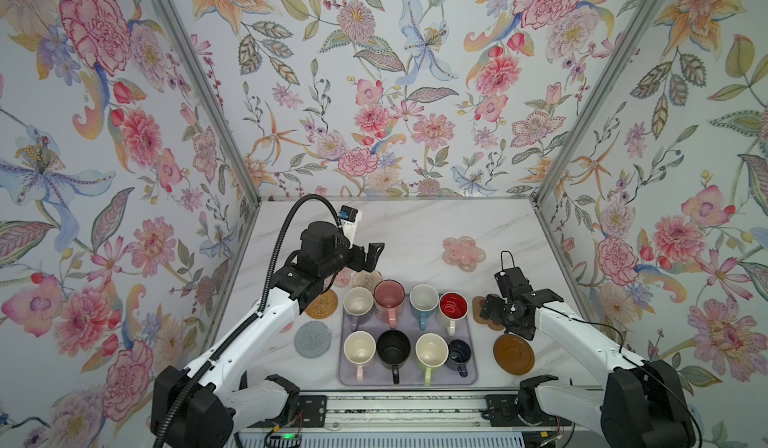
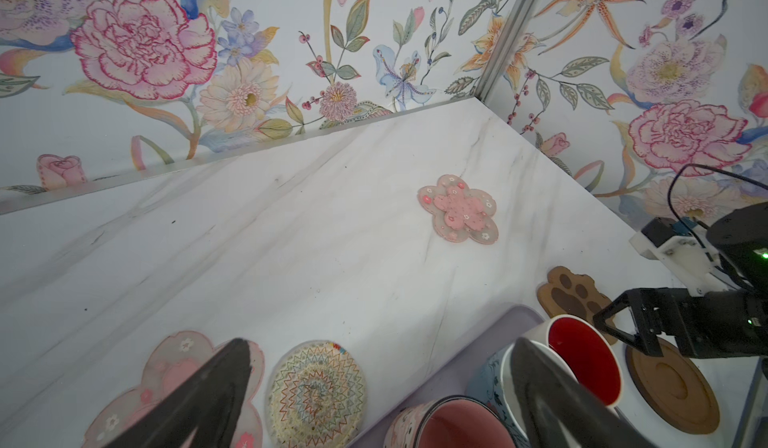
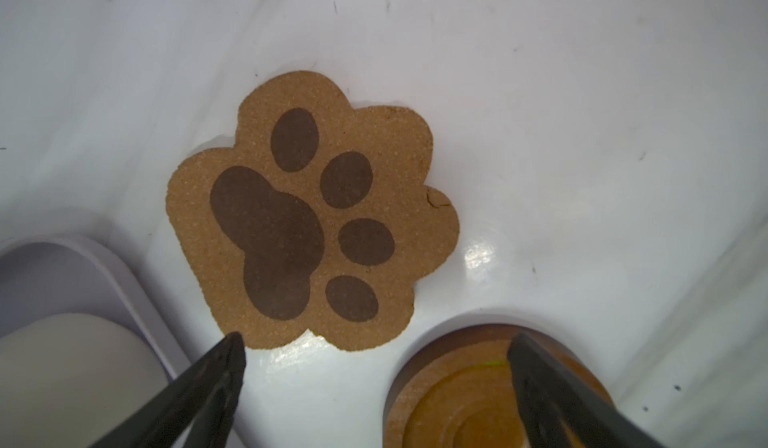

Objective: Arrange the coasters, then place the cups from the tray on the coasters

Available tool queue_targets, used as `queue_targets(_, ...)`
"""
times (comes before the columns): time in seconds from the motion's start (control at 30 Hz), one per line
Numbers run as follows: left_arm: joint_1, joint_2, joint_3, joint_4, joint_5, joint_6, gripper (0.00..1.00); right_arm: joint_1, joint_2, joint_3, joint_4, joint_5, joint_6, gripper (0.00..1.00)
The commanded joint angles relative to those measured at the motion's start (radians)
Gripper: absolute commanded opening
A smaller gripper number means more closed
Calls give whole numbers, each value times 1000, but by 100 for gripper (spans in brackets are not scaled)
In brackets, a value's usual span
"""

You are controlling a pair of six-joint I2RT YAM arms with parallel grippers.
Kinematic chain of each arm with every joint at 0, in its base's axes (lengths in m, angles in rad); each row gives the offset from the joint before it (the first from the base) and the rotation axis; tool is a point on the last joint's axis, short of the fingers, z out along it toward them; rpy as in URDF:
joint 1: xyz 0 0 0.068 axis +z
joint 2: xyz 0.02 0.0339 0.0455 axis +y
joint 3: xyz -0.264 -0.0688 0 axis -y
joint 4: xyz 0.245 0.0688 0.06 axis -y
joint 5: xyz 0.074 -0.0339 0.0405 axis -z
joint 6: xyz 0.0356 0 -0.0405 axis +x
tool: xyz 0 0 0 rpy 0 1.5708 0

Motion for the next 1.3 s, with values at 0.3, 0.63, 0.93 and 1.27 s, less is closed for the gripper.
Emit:
queue_targets(0.3,-33,-41,-8,-5,3,43,99,79,-10,-39,-69,49,107,99)
queue_targets(0.63,-37,-60,-10,-5,-17,46,99,125,39,-33,-94,86,146,99)
queue_targets(0.93,-36,-66,-10,-4,-20,44,99,139,75,-46,-90,113,176,99)
queue_targets(1.27,-36,-71,-9,-5,-36,47,99,71,167,4,-27,129,110,99)
